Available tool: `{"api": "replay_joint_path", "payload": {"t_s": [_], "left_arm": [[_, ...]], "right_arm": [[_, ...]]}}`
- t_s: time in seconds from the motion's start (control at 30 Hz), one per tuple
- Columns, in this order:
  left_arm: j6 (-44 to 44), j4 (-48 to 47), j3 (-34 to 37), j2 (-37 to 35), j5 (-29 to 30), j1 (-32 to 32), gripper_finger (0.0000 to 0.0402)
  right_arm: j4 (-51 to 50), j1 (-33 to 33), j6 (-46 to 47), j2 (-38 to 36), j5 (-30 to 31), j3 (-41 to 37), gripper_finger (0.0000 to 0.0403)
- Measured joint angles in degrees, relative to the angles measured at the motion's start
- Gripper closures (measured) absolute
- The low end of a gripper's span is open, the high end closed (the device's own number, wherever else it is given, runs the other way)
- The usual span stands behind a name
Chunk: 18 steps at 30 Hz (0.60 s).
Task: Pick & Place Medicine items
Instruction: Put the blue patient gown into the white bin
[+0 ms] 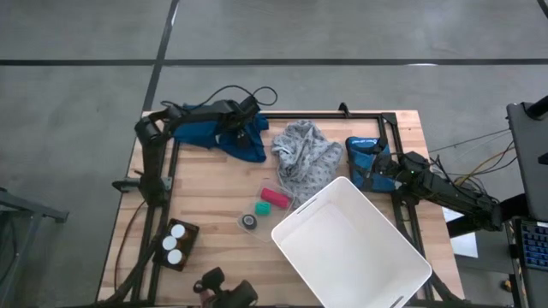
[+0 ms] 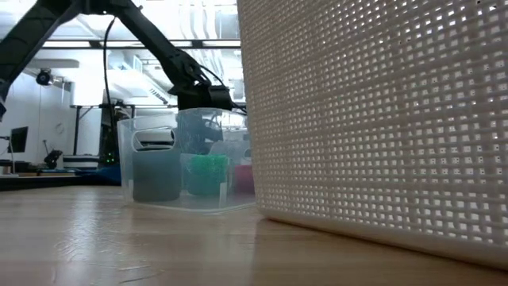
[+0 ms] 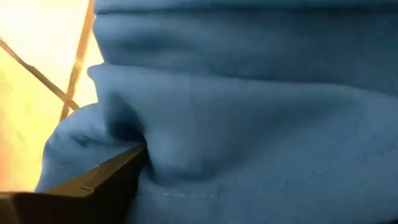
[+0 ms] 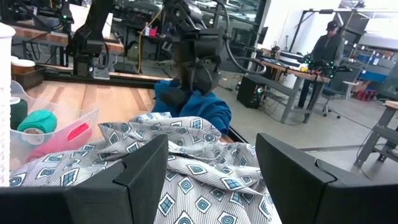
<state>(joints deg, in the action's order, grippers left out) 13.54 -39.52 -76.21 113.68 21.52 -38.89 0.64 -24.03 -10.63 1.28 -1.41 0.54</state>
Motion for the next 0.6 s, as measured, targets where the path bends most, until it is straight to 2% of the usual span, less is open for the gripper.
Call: {"api": "replay_joint_path", "payload": {"t_s": [0.13, 0.4, 0.6], "left_arm": [[-0.45, -2.35, -2.44, 1.97, -1.38, -0.98, 0.0041], [-1.97, -4.46, -2.31, 2.59, -1.86, -1.66, 0.0043], [-2.25, -4.72, -2.33, 2.59, -1.83, -1.71, 0.0079]], "right_arm": [[0.00, -0.01, -0.01, 0.00, 0.00, 0.02, 0.0163], [0.00, 0.00, 0.02, 0.00, 0.00, 0.01, 0.0163], [0.00, 0.00, 0.02, 0.00, 0.00, 0.02, 0.0163]]}}
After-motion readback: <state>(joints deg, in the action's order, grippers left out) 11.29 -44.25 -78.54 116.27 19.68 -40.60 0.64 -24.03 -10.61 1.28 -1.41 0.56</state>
